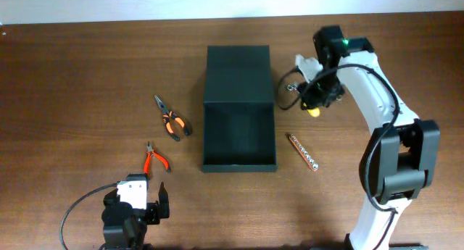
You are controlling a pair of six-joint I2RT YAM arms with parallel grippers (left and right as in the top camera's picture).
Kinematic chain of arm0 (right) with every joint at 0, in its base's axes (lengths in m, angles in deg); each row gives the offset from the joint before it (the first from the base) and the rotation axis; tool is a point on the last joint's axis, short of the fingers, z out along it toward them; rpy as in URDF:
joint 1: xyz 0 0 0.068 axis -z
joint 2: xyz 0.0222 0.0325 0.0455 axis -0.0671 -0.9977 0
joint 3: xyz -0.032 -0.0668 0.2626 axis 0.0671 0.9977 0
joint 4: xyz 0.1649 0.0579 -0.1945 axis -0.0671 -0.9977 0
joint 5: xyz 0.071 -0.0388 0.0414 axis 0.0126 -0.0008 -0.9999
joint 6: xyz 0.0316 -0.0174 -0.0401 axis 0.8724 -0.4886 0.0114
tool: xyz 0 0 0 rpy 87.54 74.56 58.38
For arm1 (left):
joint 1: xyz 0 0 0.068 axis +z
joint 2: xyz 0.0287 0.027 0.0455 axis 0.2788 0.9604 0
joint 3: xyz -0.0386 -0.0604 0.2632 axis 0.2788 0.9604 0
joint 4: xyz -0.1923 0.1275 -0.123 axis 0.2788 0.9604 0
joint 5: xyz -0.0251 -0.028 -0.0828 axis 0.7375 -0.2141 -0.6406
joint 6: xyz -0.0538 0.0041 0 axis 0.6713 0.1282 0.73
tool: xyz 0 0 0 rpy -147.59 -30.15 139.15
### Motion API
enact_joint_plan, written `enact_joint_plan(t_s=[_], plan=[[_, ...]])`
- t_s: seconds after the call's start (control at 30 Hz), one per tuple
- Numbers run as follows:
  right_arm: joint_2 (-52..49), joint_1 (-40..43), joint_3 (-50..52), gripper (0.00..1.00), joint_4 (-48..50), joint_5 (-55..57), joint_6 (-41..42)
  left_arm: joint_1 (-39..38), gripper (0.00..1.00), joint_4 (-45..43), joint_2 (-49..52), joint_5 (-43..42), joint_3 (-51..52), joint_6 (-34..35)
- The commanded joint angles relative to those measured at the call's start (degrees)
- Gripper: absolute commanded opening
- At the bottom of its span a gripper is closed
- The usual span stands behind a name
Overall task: Pack container
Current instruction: 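Carry the screwdriver into the green box and release it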
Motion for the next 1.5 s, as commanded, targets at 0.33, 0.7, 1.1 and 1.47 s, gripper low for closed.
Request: enact_joint_plan(t_s=[0.33, 0.7, 1.1, 1.47], plan=[[1.11, -21.20, -5.90, 0.11, -0.81, -4.68, -2.40, 0.33, 0.99, -0.13, -0.46, -0.66, 0.33, -1.11], [0.90, -26.45, 5.90, 0.11, 8.28, -1.25, -2.34, 0.33, 0.99, -0.13, -0.46, -0.66, 0.33, -1.11], [0.85, -26.43, 19.17, 0.18, 19.65, -1.40, -2.32, 0.33, 0.99, -0.13, -0.46, -0.66, 0.33, -1.11], [0.96, -26.43, 17.53, 0.71, 20.81, -1.42, -2.25, 0.33, 0.99, -0.13, -0.46, -0.66, 0.33, -1.11]])
